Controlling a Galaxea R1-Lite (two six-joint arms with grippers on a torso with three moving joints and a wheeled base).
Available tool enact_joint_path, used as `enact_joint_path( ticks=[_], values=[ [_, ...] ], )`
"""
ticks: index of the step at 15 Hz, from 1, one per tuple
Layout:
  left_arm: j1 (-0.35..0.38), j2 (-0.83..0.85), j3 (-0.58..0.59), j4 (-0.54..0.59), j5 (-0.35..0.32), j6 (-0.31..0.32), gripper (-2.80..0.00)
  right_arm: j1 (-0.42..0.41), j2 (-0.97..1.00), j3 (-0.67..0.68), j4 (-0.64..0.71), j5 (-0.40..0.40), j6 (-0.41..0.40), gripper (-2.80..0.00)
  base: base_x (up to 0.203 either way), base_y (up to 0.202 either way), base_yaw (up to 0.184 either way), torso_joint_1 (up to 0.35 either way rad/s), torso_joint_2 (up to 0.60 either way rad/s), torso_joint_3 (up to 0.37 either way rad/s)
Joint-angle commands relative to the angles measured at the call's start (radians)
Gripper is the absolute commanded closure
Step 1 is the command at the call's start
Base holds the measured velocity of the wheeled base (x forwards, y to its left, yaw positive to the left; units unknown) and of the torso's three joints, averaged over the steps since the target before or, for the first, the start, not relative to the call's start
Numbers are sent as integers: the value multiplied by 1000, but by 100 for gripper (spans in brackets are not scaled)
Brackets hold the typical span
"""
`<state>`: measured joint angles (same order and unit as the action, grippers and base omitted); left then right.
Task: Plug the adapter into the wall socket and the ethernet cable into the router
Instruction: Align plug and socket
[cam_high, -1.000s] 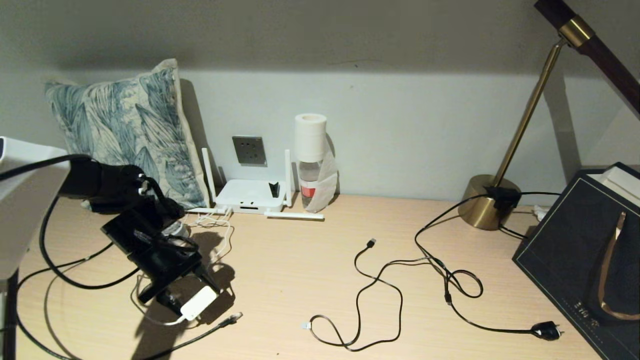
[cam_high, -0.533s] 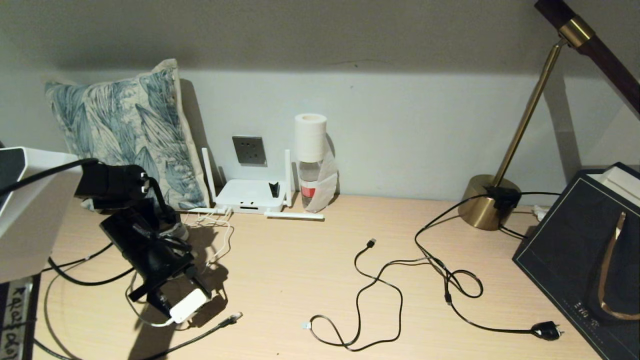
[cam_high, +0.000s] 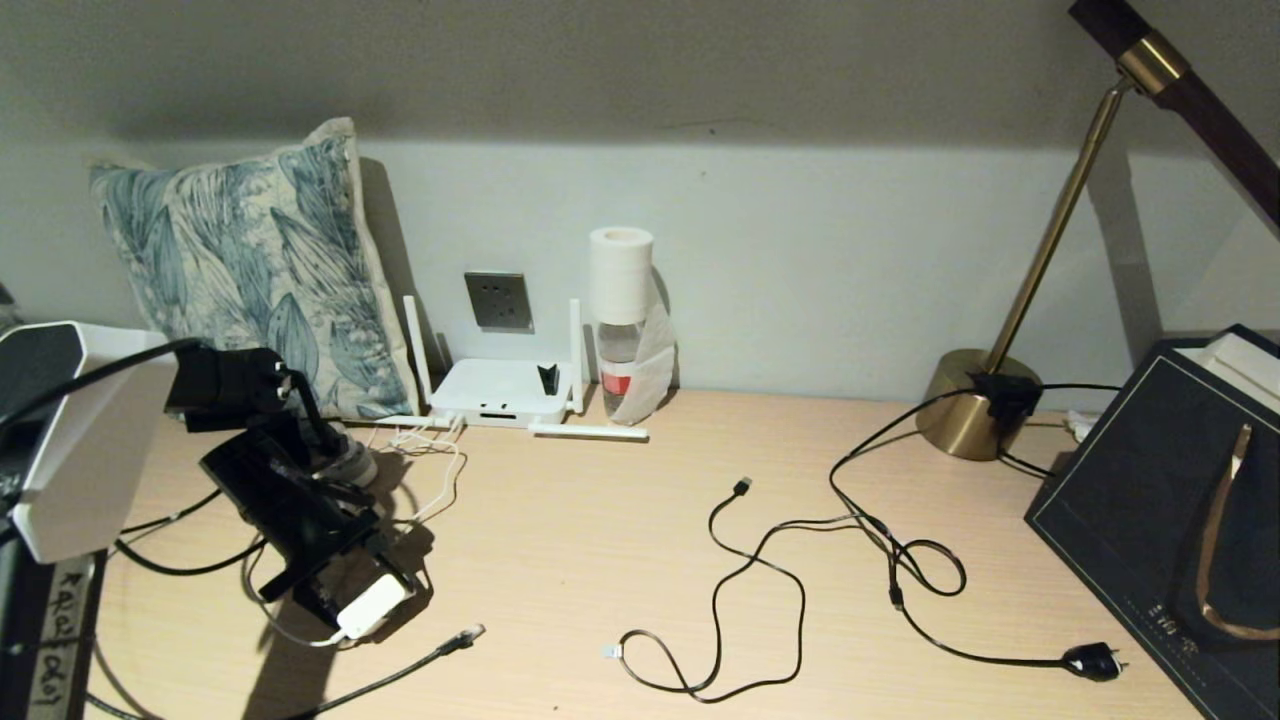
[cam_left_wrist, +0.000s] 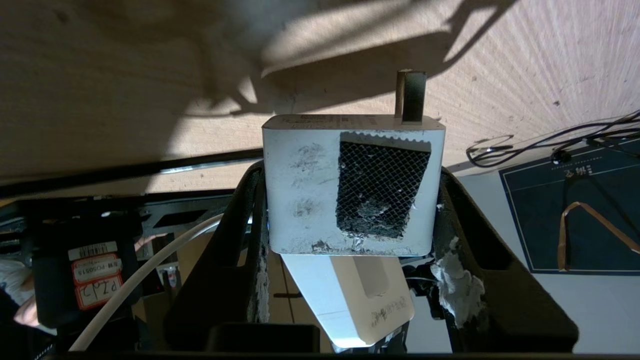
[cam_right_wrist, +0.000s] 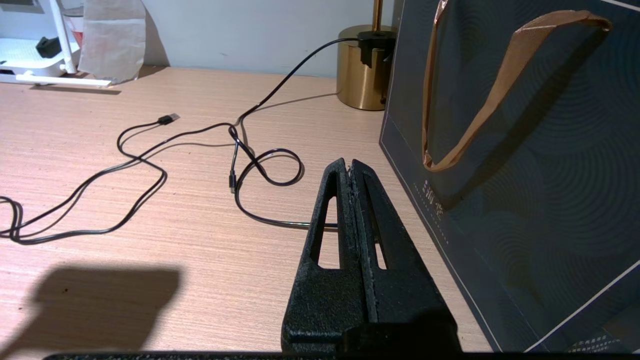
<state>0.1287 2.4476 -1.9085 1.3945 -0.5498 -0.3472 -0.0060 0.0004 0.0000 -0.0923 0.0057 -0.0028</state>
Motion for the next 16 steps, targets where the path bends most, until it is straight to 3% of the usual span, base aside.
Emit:
enact_joint_path(
  ticks=[1, 10, 16],
  values=[
    [2, 12, -4, 6, -2, -3, -280, 0, 1, 35, -1, 0, 0, 0, 0, 0, 0, 0, 0, 0],
    [8, -36, -5, 2, 0, 3, -280, 0, 1, 35, -1, 0, 0, 0, 0, 0, 0, 0, 0, 0],
    [-13, -282, -2, -14, 104, 145, -280, 0, 1, 35, -1, 0, 0, 0, 0, 0, 0, 0, 0, 0]
  ],
)
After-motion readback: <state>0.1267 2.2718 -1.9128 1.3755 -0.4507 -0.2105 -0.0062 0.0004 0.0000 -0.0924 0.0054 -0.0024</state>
